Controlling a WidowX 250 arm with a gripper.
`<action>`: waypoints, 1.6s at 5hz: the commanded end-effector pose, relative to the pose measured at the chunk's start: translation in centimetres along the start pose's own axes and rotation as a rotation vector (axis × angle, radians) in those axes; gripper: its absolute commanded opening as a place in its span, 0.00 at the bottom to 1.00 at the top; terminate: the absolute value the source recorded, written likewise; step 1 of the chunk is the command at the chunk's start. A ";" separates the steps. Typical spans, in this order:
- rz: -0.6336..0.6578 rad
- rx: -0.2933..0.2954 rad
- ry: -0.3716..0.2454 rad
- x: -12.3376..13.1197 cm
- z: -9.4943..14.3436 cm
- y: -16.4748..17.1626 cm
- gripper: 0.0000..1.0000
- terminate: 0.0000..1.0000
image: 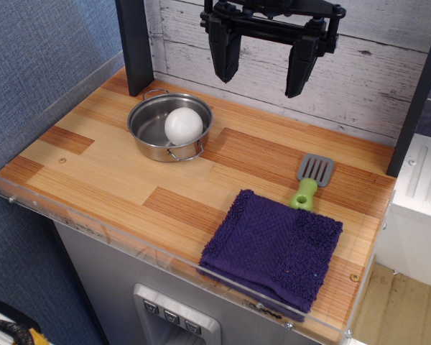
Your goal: Move the purple cloth at the edge of the table.
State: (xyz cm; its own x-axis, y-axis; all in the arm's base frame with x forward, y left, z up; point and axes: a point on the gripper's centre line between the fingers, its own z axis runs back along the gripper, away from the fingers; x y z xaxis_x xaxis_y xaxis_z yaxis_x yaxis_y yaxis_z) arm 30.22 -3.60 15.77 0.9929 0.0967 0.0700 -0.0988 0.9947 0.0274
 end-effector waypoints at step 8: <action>-0.066 0.052 -0.032 2.5 -4.2 0.7 1.00 0.00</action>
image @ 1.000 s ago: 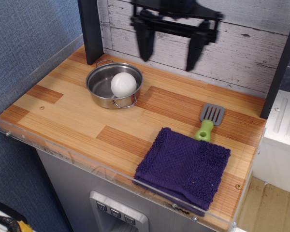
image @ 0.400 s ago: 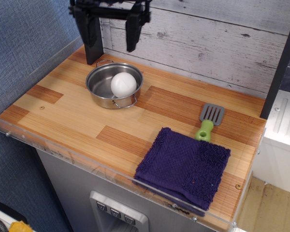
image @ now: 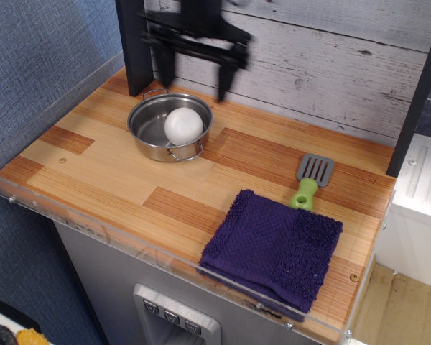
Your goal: Move the purple cloth at the edge of the table.
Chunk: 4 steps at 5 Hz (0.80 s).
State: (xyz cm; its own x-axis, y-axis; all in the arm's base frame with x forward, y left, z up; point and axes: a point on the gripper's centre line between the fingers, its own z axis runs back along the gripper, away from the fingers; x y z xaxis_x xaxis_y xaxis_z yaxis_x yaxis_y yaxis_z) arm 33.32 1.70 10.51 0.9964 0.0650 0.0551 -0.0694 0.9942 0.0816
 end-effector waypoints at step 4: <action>0.173 0.093 -0.009 -9.4 3.0 -8.5 1.00 0.00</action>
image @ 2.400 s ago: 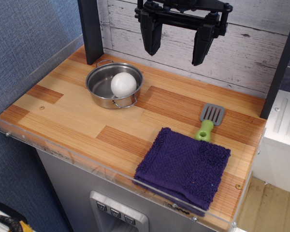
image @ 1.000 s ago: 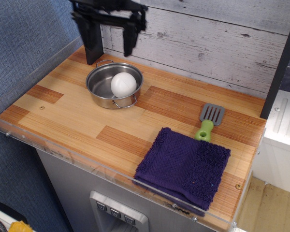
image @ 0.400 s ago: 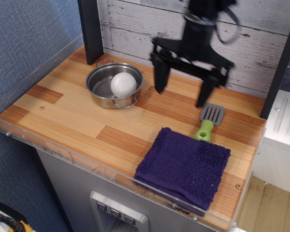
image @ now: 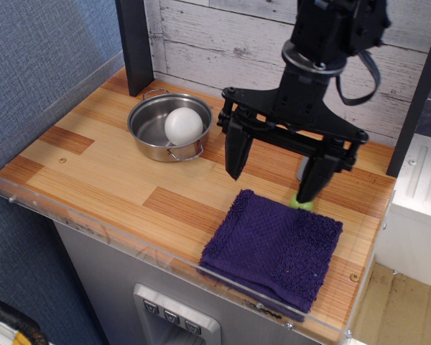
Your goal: Move the purple cloth at the edge of the table.
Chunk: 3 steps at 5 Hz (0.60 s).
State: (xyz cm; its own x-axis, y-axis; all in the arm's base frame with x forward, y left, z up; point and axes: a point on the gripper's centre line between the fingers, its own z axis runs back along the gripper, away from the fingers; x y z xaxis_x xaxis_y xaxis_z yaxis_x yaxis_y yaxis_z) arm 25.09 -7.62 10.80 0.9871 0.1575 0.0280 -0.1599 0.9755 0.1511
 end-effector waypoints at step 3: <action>-0.081 -0.094 -0.084 0.0 -3.5 -3.2 1.00 0.00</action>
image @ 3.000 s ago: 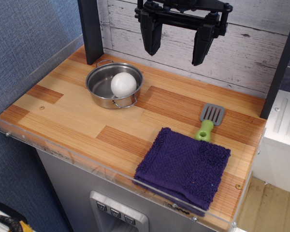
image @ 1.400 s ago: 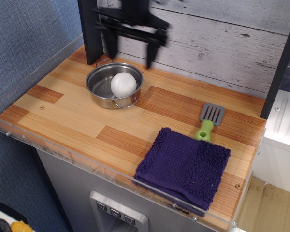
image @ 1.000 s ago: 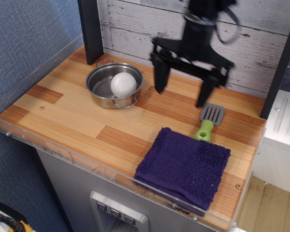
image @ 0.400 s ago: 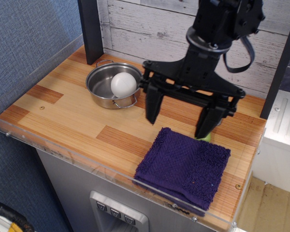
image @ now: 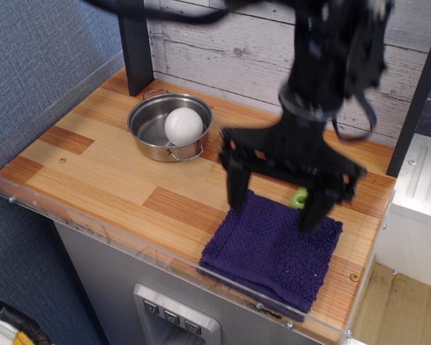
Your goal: Move the purple cloth at the edge of the table.
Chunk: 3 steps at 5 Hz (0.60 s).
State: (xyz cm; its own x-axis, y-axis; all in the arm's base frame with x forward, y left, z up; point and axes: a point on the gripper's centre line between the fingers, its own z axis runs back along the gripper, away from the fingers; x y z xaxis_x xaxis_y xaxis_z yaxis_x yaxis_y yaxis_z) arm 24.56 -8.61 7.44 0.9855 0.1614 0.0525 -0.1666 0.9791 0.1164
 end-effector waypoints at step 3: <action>-0.202 -0.045 -0.019 -1.0 -5.1 -2.9 1.00 0.00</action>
State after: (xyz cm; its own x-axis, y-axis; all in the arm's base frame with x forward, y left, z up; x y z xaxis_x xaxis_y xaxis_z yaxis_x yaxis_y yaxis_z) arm 24.00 -10.23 1.38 0.9992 -0.0295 0.0267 0.0271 0.9957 0.0885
